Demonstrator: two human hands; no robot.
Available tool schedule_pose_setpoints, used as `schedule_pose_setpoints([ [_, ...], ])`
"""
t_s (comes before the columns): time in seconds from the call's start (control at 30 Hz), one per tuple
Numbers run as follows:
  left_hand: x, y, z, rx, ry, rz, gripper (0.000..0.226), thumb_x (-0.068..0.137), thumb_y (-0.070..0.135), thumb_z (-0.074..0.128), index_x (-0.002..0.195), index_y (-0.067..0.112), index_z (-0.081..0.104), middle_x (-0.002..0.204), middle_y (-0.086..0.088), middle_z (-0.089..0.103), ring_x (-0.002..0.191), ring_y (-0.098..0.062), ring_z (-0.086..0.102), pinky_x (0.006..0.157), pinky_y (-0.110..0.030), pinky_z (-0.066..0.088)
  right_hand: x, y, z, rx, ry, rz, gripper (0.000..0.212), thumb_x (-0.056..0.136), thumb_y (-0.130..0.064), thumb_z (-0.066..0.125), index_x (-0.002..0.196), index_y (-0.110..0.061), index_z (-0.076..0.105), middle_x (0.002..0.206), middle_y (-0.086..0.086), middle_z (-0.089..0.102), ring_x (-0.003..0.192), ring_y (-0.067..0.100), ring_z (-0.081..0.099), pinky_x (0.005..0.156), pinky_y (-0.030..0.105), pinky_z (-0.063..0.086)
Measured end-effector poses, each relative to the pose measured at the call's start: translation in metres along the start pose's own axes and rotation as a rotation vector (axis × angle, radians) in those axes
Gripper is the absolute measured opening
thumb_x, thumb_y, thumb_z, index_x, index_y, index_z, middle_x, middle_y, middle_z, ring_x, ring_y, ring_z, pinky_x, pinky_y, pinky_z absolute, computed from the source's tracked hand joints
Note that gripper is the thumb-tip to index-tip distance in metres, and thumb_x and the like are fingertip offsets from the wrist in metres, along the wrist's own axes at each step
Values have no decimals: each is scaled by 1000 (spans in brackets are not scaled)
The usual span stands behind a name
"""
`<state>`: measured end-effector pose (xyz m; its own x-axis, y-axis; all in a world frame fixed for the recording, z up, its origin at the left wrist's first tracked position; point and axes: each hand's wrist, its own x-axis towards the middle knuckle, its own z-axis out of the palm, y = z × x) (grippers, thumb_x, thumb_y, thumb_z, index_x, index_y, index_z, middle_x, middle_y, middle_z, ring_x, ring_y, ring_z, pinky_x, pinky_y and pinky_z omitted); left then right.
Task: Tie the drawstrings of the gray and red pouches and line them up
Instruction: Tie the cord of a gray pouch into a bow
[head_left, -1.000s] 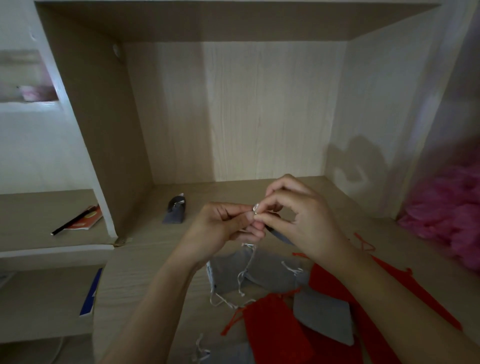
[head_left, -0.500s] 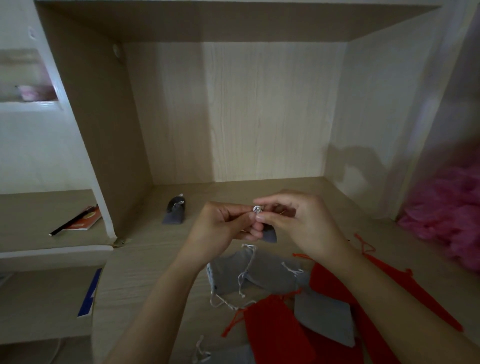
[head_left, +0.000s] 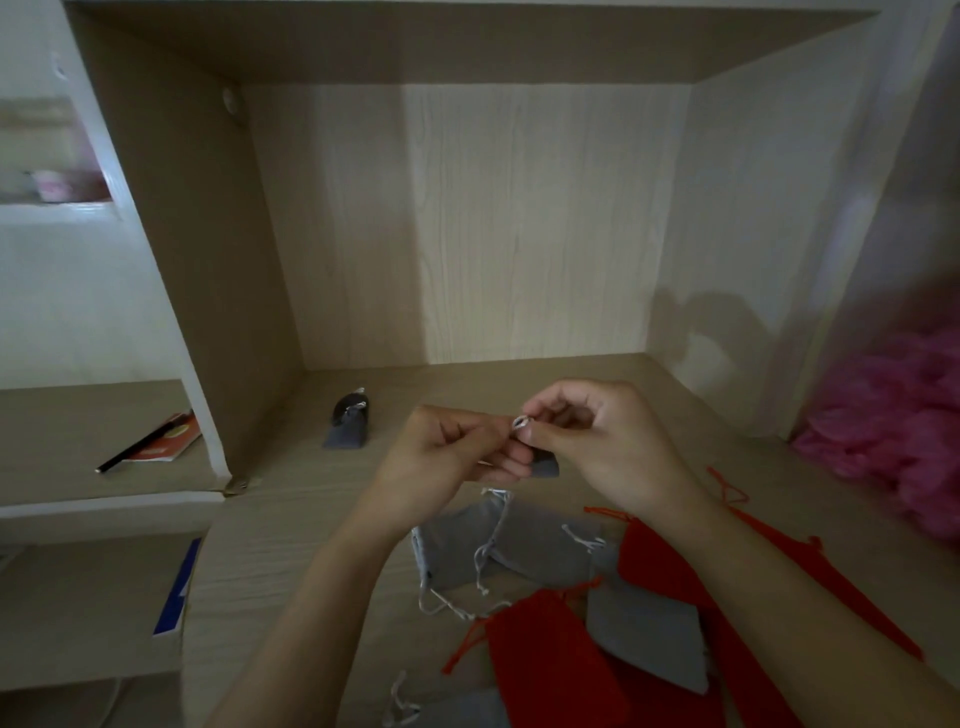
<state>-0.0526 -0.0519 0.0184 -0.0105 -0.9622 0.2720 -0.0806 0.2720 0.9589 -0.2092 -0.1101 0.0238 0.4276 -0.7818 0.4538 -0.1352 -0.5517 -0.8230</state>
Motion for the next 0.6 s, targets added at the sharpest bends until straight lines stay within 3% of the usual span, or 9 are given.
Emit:
schedule_pose_setpoints([
  [0.27,-1,0,-10,-107,-66,-70,21,74,9,63,92,2,71,78,-15,73,70,-19,71,65,-23,57,-3,-5,4,11,7,-24,17,78,-7,74,73,-23,72,69,-1,69,63,4,60,58,14,45],
  [0.47,2,-1,-7,-63,8,-50,14,85,-3,57,93,-3,69,70,-10,71,62,-15,69,59,-20,55,-2,-5,-2,-87,6,21,24,74,-10,78,82,-29,65,71,-5,68,63,6,62,63,22,50],
  [0.6,4,-2,-5,-53,19,-75,13,88,-1,54,89,-4,67,65,-6,68,58,-12,67,57,-18,54,1,0,-11,-218,-74,116,18,74,-12,78,67,-25,67,61,-2,68,55,7,63,61,27,54],
])
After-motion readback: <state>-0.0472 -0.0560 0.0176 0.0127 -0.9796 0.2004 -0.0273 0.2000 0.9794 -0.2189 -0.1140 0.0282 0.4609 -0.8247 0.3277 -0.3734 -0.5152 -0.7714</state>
